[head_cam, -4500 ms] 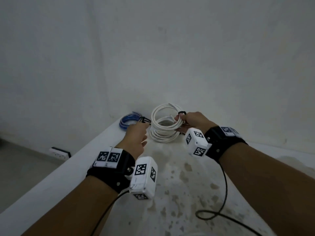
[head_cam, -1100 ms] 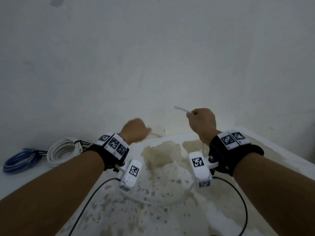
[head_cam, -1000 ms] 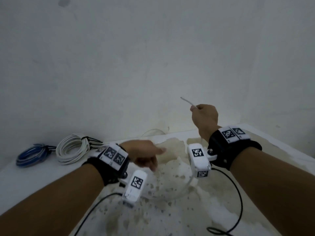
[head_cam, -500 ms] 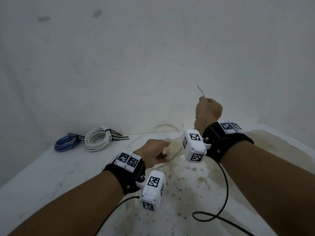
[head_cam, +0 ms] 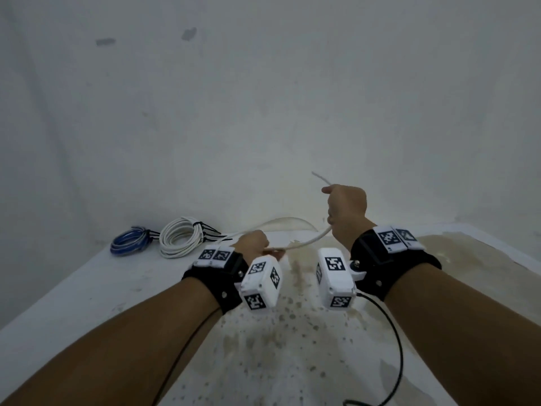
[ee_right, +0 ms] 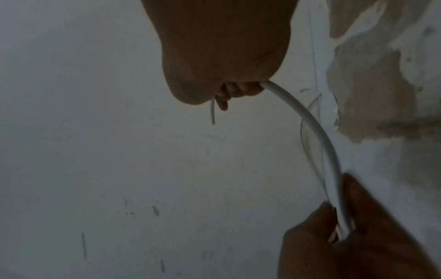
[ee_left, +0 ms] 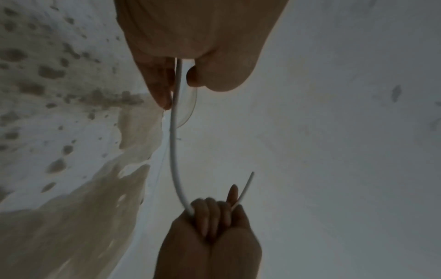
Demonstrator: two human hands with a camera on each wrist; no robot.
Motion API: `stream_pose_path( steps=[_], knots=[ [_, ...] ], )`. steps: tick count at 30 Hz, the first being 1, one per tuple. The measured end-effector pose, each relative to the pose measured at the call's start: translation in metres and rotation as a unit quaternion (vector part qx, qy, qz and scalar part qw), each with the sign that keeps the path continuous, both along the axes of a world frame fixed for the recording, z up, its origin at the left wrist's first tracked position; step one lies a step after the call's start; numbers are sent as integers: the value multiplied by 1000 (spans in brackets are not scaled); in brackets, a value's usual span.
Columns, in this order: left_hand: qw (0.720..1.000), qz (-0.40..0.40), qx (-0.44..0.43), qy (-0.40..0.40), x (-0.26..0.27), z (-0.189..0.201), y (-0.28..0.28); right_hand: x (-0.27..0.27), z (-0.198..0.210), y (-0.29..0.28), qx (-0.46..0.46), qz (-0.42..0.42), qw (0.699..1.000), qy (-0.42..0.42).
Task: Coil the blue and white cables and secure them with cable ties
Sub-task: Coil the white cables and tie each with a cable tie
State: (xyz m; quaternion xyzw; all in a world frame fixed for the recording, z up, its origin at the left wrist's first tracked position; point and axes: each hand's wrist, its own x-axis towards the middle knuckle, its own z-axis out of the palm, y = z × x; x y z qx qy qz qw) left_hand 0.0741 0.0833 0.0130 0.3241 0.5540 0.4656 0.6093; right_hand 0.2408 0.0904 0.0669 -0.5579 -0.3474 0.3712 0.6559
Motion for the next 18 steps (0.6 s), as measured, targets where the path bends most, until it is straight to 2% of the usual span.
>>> stream_pose_path(
  steps=[2,4,6,7,9,10,12,13,15,18],
  knots=[
    [992,37,55,105,-5,2,6,14,-3,-4,-27,24,997,-64],
    [956,15,91,277,-9,0,8,29,-7,-10,-57,44,989,-127],
    [933,-30,109,343,-16,-8,12,43,-12,-13,-94,72,975,-187],
    [900,-63,117,414,-15,-12,13,50,-16,-14,-110,87,967,-213],
    [804,-165,134,555,-13,-17,10,57,-25,-11,-130,102,952,-259],
    [784,-194,132,576,-12,-20,4,58,-31,-8,-128,98,949,-272],
    [835,-209,133,491,-11,-15,8,51,-40,-4,-87,84,959,-256],
    [858,-156,170,459,-12,-11,11,45,-45,-1,-55,87,967,-234],
    [828,-88,260,490,-18,1,17,29,-52,3,15,125,977,-171],
    [781,-59,341,520,-29,24,20,0,-54,4,96,184,972,-106]
  ],
)
